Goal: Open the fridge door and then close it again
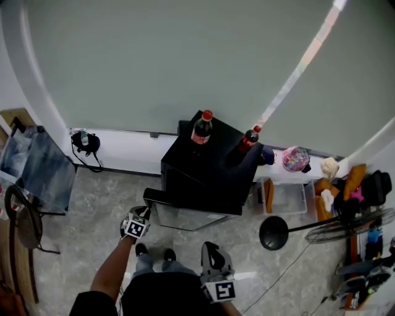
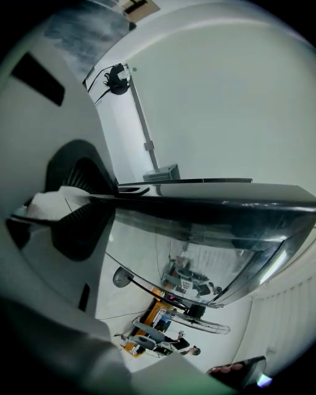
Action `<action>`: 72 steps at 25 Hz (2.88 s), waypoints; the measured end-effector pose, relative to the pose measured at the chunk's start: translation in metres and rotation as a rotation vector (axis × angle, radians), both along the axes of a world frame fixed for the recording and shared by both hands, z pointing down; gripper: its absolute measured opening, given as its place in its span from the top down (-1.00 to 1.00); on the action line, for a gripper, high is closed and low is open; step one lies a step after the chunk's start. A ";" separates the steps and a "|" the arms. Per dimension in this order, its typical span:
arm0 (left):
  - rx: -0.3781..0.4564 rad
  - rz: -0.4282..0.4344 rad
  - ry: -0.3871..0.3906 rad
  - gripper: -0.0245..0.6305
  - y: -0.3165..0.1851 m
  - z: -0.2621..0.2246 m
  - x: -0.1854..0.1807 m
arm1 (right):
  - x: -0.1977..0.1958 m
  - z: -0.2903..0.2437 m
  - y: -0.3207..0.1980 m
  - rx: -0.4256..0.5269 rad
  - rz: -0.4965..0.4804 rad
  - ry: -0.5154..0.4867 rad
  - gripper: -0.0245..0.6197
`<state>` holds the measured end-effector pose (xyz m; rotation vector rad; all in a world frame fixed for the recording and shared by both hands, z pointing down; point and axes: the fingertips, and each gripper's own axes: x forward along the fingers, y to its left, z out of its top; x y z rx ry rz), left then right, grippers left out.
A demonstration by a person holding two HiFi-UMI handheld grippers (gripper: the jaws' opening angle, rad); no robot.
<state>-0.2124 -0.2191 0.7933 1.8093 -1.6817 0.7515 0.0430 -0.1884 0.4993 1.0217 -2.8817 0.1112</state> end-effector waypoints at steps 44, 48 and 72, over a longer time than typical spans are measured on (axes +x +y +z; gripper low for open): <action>0.240 0.079 0.020 0.90 -0.079 -0.082 -0.030 | -0.012 -0.007 -0.041 0.023 0.306 -0.028 0.90; 0.422 0.058 0.049 0.91 -0.038 -0.151 -0.022 | -0.020 -0.005 -0.040 0.020 0.280 -0.028 0.90; 0.758 -0.051 0.002 0.91 0.087 -0.320 -0.018 | -0.039 -0.029 -0.021 0.114 0.274 -0.035 0.90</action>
